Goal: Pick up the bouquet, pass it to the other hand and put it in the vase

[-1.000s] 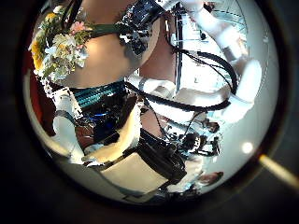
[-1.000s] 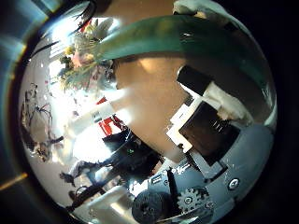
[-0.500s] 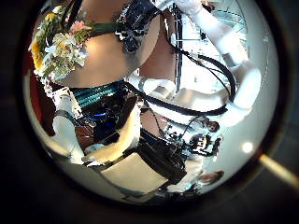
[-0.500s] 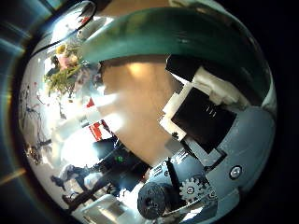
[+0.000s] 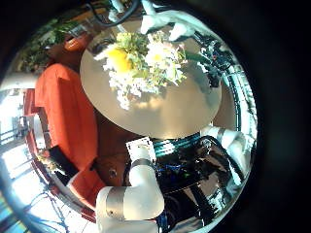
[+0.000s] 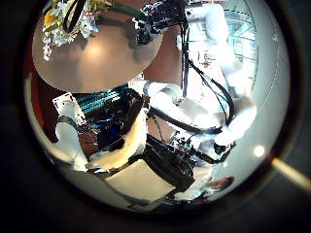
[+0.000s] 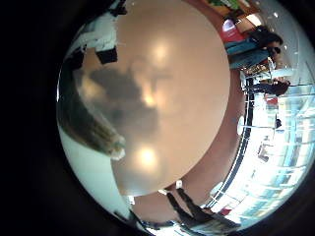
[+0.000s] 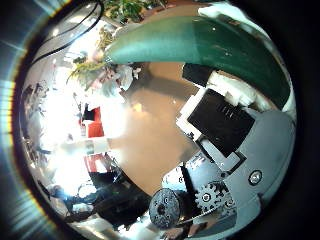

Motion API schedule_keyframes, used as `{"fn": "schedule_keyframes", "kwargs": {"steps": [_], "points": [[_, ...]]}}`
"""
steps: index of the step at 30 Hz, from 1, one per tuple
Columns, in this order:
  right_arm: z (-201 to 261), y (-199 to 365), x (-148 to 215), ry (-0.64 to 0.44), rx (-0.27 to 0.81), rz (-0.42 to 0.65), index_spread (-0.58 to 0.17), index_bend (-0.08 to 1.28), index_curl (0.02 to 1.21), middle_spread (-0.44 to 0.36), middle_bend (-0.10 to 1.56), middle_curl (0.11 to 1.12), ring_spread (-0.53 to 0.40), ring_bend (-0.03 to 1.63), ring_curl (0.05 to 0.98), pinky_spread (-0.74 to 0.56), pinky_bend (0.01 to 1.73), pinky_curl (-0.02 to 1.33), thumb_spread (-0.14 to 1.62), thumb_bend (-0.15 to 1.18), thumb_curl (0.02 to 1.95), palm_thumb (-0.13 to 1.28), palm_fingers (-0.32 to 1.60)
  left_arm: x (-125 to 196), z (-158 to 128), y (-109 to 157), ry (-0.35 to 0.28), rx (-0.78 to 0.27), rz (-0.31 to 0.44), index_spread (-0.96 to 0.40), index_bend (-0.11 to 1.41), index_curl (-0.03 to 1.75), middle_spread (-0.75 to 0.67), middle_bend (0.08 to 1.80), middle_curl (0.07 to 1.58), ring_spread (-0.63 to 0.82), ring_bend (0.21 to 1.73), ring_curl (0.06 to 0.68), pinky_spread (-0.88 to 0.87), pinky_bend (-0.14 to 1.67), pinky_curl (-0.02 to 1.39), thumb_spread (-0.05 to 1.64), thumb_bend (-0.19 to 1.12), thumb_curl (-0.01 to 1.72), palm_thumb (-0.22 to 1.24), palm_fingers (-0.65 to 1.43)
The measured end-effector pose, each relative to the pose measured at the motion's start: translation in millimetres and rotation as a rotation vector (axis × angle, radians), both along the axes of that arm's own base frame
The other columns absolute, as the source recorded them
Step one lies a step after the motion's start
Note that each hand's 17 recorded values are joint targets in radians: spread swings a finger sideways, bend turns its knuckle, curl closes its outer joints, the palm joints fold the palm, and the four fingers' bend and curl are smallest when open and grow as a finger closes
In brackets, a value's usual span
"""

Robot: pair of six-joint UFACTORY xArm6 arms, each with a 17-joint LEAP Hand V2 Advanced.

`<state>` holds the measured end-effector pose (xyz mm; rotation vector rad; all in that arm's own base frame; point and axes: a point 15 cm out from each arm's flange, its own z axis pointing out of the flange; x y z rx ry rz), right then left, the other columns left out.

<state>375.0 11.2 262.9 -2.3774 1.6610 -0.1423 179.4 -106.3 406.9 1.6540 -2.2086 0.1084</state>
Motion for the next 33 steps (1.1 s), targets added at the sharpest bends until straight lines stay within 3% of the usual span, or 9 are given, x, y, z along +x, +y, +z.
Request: {"fn": "schedule_keyframes", "kwargs": {"steps": [9,14,20,27,33], "points": [[88,-39,-1,-0.142,0.274,-0.122,-0.326,1.09,1.06,-0.231,1.25,1.05,-0.221,1.40,0.794,-0.19,1.39,0.66,0.80,0.00,0.84,1.15,1.13,-3,31,-2,-0.111,-0.039,0.007,0.06,0.20,0.43,0.35,0.21,0.35,0.53,0.42,0.195,0.49,0.17,0.23,1.10,-0.02,0.33,0.34,0.23],[125,-77,-8,-0.186,0.409,-0.210,-0.298,1.11,1.05,-0.209,1.26,1.03,-0.213,1.41,0.791,-0.18,1.37,0.68,0.80,-0.01,0.88,1.15,1.14,-7,47,-7,-0.143,-0.082,-0.001,0.05,0.20,0.44,0.32,0.22,0.36,0.52,0.43,0.194,0.48,0.17,0.22,1.11,-0.02,0.33,0.34,0.27],[161,-87,-8,-0.186,0.764,-0.250,-0.277,1.13,1.03,-0.191,1.28,1.01,-0.209,1.42,0.788,-0.17,1.35,0.71,0.80,-0.01,0.93,1.14,1.13,-4,53,-8,-0.153,-0.120,0.023,0.04,0.20,0.44,0.30,0.22,0.37,0.50,0.44,0.195,0.47,0.17,0.22,1.11,-0.02,0.32,0.34,0.29],[183,-82,0,-0.079,1.184,-0.165,-0.257,1.14,1.01,-0.175,1.30,0.99,-0.205,1.42,0.782,-0.18,1.33,0.76,0.81,-0.01,0.97,1.13,1.13,6,61,-16,-0.168,-0.202,0.060,0.05,0.20,0.44,0.27,0.23,0.37,0.49,0.45,0.192,0.46,0.17,0.21,1.11,-0.02,0.32,0.34,0.32],[190,-44,4,0.036,1.334,-0.042,-0.247,1.15,1.00,-0.168,1.31,0.98,-0.203,1.43,0.777,-0.18,1.31,0.79,0.82,-0.01,1.01,1.13,1.13,27,74,-35,-0.210,-0.341,0.084,0.05,0.19,0.45,0.26,0.23,0.38,0.48,0.46,0.191,0.46,0.18,0.21,1.11,-0.03,0.32,0.30,0.33]]}}
